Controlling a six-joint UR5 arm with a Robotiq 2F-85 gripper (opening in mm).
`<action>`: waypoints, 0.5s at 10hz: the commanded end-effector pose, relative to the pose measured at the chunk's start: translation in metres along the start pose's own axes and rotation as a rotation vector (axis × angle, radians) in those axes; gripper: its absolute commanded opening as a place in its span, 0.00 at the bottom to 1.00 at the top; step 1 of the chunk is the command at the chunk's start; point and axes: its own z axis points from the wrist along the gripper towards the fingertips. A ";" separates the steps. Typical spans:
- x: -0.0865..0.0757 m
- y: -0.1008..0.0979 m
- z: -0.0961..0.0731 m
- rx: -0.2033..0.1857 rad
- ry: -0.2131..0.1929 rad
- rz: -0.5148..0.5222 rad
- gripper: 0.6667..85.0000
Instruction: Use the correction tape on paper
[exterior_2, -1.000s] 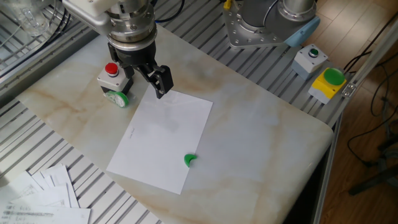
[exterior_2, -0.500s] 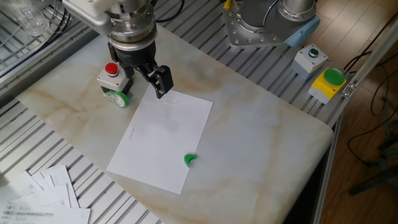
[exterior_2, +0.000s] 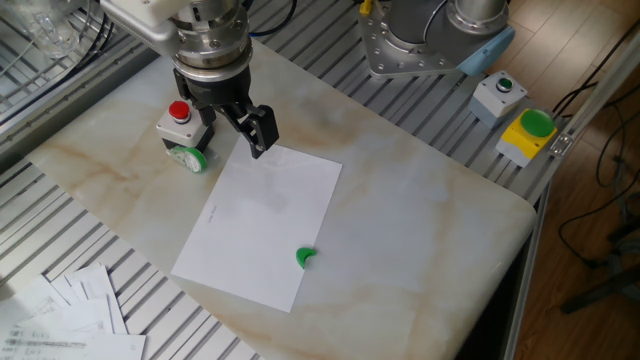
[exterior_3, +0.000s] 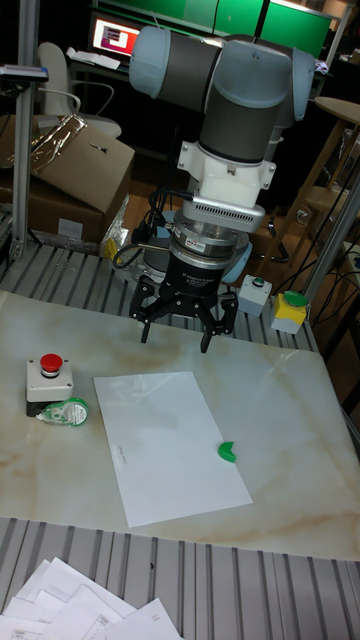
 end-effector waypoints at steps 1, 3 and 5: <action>-0.019 -0.016 -0.001 0.074 -0.069 -0.120 0.01; -0.019 -0.015 -0.001 0.078 -0.069 -0.116 0.01; -0.019 -0.016 -0.001 0.083 -0.069 -0.122 0.01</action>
